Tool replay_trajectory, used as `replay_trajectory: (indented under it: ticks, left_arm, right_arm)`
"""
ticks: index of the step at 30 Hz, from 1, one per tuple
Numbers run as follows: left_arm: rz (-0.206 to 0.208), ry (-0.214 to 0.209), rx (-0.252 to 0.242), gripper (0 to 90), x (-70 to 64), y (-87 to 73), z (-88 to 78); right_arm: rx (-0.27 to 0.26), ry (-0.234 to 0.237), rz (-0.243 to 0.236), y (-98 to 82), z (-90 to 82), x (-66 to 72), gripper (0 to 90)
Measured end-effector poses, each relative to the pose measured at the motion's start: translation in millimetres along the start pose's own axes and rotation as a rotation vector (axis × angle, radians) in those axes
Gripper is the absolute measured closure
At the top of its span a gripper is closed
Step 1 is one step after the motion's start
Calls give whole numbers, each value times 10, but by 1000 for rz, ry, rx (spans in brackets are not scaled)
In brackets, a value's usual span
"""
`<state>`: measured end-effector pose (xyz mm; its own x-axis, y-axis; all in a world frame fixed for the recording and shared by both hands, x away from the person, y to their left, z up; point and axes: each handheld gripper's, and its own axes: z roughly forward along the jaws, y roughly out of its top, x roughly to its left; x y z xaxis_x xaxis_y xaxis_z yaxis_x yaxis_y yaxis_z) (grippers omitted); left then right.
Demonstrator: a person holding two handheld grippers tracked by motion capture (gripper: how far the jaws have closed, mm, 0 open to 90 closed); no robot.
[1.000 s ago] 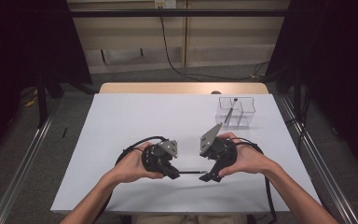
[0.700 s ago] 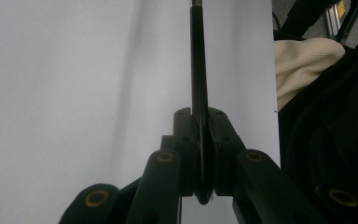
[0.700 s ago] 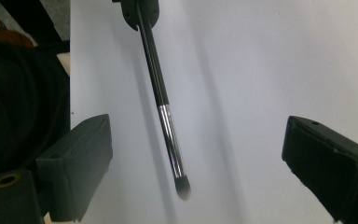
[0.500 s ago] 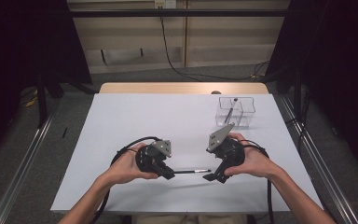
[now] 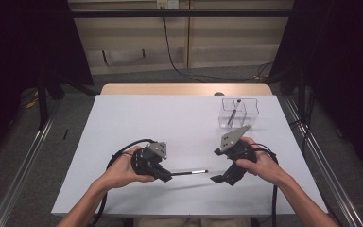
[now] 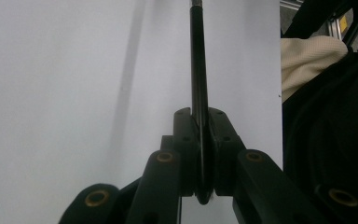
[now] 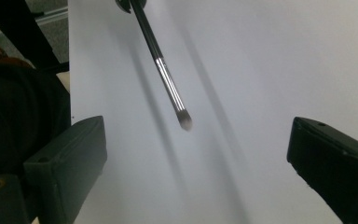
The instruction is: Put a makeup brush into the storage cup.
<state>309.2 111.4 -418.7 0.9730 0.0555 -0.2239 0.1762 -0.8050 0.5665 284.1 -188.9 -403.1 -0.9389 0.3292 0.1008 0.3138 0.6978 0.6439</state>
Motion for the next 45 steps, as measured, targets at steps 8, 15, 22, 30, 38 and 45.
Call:
replay_trajectory:
  ticks: [8, 15, 22, 30, 38, 45]
  left_arm:
    - [-18, 7, -45, 837, -13, -69, -51]
    - [-32, 16, -62, 837, -25, -126, -81]
    - [-55, 22, -92, 837, -13, -210, -111]
    - [-80, 40, -166, 837, 3, -297, -173]
    - [-94, 66, -261, 837, -26, -361, -195]
    - [-116, 112, -341, 837, -8, -385, -219]
  right_arm:
    - [-68, -58, 66, -96, -99, -35, 50]
    - [-98, -70, 93, -189, -111, -16, 46]
    - [-143, -105, 109, -269, -79, 13, 46]
    - [-224, -123, 111, -294, -85, 53, 46]
    - [-301, -138, 133, -340, -50, 69, 47]
    - [-358, -126, 138, -321, -32, 123, 52]
